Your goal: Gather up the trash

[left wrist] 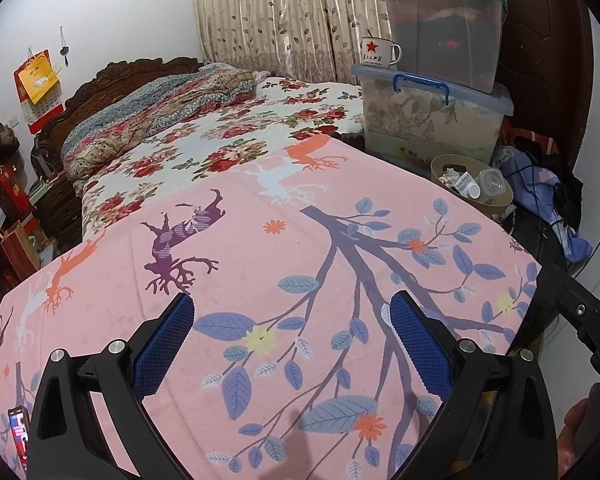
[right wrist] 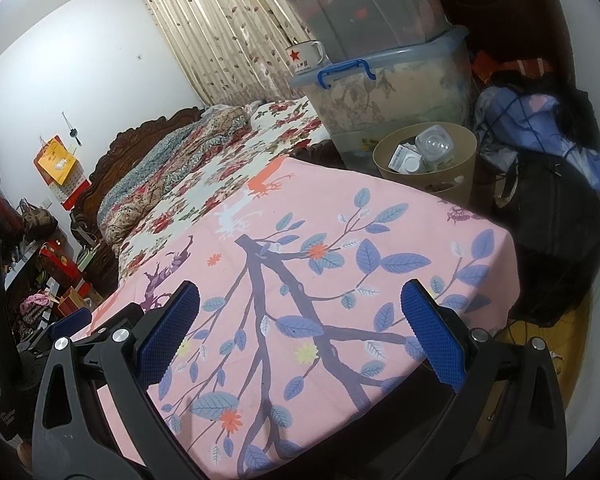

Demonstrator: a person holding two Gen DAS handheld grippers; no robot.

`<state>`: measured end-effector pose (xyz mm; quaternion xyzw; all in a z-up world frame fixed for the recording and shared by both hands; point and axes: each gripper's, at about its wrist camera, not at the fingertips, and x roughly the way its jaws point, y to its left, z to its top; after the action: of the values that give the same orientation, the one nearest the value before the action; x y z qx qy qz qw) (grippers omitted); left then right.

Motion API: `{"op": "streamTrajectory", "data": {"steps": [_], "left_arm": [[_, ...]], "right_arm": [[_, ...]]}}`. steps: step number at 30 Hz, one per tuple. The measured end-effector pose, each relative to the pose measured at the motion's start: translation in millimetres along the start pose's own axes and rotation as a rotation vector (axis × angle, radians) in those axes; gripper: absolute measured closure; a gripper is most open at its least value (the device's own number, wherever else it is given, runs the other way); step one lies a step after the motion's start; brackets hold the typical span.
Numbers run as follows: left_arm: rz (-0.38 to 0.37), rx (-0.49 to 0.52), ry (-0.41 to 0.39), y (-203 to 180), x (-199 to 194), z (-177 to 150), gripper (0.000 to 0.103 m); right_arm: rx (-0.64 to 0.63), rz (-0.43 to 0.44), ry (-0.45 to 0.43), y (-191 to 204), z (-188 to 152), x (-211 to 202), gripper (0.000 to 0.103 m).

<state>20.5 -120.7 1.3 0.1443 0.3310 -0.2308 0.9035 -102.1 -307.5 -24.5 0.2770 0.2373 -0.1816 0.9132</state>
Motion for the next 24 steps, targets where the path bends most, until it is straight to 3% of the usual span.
{"op": "streamTrajectory", "data": {"steps": [24], "left_arm": [[0.004, 0.006, 0.005, -0.6, 0.4, -0.5, 0.008]], "right_arm": [[0.001, 0.001, 0.003, -0.2, -0.1, -0.3, 0.003]]}}
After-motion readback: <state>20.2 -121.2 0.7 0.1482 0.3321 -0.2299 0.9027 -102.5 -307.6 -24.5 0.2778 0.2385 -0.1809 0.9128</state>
